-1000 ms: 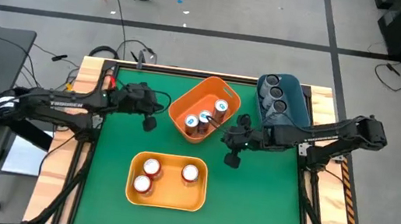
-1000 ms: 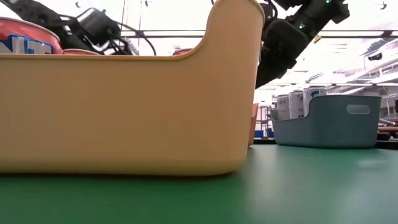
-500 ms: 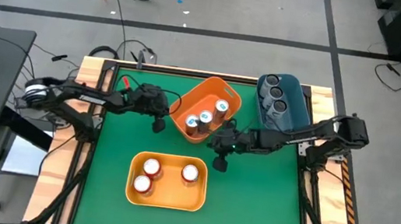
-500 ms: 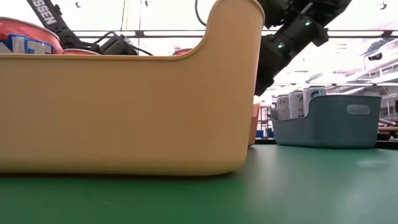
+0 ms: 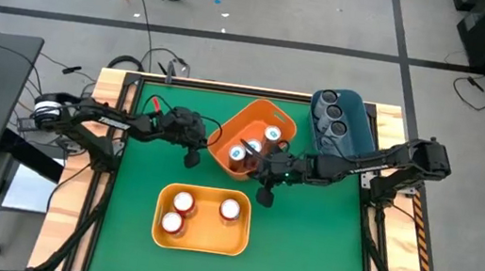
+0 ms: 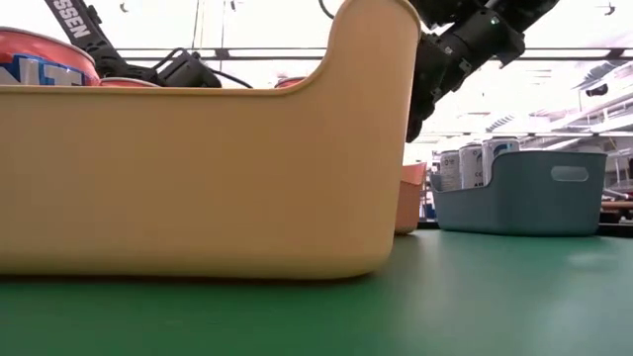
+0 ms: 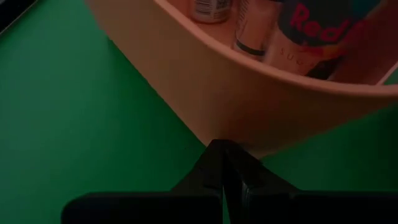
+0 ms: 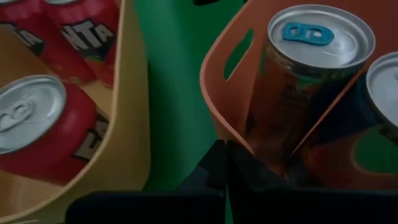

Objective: Sort soda cans
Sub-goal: Move the orange bin beside the blue bin

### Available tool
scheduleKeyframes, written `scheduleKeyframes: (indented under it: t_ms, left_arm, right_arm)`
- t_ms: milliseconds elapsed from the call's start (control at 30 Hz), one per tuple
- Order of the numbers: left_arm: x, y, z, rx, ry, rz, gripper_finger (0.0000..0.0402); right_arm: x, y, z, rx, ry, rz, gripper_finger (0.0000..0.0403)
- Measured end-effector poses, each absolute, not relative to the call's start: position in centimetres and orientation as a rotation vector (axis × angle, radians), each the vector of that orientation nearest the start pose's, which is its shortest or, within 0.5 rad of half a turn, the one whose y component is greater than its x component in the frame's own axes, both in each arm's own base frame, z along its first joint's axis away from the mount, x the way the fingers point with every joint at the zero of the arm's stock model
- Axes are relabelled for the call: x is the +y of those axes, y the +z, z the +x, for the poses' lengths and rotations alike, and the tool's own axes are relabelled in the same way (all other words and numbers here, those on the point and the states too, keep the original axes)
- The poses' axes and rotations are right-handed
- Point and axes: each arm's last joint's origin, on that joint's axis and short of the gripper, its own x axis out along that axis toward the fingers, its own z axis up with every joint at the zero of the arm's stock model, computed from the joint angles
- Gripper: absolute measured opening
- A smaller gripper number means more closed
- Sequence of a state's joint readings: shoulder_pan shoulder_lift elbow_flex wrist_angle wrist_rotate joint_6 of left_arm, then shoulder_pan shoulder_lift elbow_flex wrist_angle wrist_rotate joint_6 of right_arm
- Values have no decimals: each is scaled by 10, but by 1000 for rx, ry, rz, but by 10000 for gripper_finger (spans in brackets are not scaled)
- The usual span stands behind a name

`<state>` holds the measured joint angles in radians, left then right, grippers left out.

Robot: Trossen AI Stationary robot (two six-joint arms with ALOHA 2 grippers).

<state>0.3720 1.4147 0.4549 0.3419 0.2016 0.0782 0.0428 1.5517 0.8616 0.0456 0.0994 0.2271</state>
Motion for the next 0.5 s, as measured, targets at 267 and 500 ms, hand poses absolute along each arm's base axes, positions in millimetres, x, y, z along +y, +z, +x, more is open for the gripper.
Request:
scheduleKeyframes:
  t_ms: [267,500]
  left_arm:
    - [72,145,239,563,108,-96,0]
    - [71,147,240,548,122,-92,0]
  right_arm:
    - [16,201,319,629,-91,156,0]
    - [1,196,315,701,-162,116,0]
